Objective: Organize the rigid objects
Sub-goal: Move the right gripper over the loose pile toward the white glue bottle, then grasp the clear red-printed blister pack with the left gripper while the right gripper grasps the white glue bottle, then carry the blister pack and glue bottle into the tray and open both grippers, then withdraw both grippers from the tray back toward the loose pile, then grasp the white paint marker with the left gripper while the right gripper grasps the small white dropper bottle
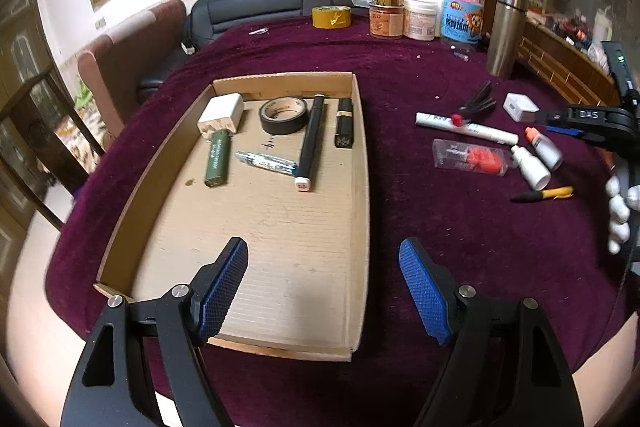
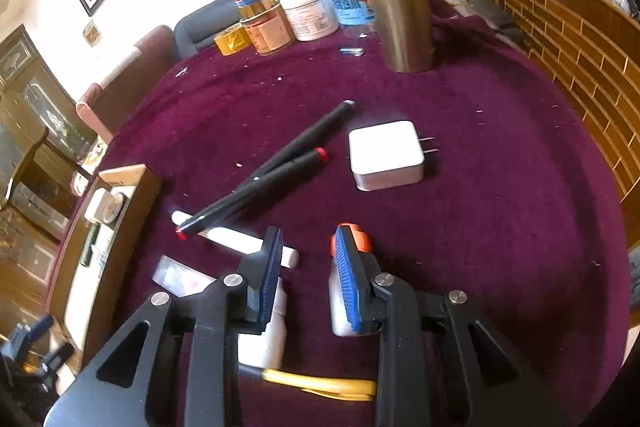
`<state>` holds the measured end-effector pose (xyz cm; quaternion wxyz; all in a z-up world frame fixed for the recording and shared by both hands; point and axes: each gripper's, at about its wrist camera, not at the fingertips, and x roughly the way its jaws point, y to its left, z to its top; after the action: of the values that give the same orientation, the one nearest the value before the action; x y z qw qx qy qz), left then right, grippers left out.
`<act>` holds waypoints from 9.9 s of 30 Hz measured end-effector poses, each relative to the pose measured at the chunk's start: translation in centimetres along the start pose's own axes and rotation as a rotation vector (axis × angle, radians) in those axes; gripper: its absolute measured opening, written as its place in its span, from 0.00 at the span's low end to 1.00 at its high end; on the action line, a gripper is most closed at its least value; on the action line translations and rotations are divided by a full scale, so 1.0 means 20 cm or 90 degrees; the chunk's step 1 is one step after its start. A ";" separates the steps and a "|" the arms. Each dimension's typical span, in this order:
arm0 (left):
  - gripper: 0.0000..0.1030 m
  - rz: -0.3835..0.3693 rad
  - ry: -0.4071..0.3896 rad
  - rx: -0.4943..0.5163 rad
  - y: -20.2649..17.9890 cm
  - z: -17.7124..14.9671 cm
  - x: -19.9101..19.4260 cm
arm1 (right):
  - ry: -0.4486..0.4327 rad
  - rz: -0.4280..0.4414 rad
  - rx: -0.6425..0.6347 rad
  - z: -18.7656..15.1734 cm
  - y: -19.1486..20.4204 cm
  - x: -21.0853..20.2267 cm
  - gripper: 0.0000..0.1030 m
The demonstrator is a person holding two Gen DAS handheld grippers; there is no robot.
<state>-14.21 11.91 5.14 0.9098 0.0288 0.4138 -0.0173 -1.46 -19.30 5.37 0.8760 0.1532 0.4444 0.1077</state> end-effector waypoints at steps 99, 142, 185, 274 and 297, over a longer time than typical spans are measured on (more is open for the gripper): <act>0.24 -0.283 0.075 0.409 -0.91 0.19 0.36 | 0.050 -0.178 -0.122 -0.15 -0.01 0.05 0.37; 0.23 -0.083 0.145 -0.076 0.70 0.22 0.48 | 0.151 0.174 -0.163 -0.28 1.08 0.24 0.24; 0.60 -0.079 -0.051 -0.194 0.76 0.03 -0.03 | 0.020 0.109 -0.227 -0.32 1.17 0.15 0.43; 0.60 -0.001 0.016 0.188 -0.47 -0.04 0.03 | -0.073 -0.005 0.152 -0.28 -0.33 -0.19 0.70; 0.60 -0.065 0.035 0.158 -0.42 0.05 0.07 | -0.064 -0.031 0.122 -0.28 -0.29 -0.17 0.74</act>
<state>-13.08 3.52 4.45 0.8855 0.1203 0.4340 -0.1140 -7.65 -24.79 2.74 0.8809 0.2311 0.4115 0.0357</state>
